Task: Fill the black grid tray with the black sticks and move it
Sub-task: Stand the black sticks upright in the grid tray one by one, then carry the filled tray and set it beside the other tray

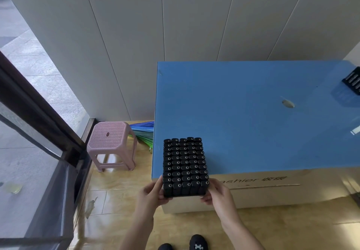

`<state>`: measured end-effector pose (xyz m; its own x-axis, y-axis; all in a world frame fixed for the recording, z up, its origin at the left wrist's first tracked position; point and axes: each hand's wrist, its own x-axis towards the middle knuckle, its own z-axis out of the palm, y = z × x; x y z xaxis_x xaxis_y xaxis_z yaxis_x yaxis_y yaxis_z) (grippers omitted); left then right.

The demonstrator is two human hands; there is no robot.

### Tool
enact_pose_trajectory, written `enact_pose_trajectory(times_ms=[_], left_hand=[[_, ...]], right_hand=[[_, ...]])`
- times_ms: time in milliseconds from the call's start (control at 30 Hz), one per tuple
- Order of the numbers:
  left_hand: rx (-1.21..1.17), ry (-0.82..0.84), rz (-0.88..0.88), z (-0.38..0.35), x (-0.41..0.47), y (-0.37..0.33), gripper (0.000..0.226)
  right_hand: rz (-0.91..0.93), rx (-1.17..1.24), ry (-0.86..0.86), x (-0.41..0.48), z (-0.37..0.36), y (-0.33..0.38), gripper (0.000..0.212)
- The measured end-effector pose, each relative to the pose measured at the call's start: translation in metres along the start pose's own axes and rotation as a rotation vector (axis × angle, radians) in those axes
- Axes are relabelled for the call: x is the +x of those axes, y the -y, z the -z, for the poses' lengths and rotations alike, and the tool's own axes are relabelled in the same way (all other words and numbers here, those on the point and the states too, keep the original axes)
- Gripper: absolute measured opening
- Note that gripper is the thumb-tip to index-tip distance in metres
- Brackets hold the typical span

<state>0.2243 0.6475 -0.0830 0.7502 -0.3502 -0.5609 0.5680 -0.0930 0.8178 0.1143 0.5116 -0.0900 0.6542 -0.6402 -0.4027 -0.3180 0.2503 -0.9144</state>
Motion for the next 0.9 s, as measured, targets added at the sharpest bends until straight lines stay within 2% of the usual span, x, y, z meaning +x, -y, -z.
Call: enact_pose_trajectory(times_ms=[200,433,900], left_hand=[[0.105,0.023,-0.101,-0.002,-0.003,0.003,0.036],[0.199,0.01,-0.213,-0.004,-0.004,0.009,0.028],[0.215,0.04,-0.315,0.003,-0.012,0.013,0.031]], right_hand=[[0.07,-0.105,0.06,0.004,0.0,-0.001,0.028],[0.161,-0.264,0.008,0.008,-0.007,-0.008,0.023],[0.178,-0.238,-0.024,-0.006,-0.014,-0.014,0.024]])
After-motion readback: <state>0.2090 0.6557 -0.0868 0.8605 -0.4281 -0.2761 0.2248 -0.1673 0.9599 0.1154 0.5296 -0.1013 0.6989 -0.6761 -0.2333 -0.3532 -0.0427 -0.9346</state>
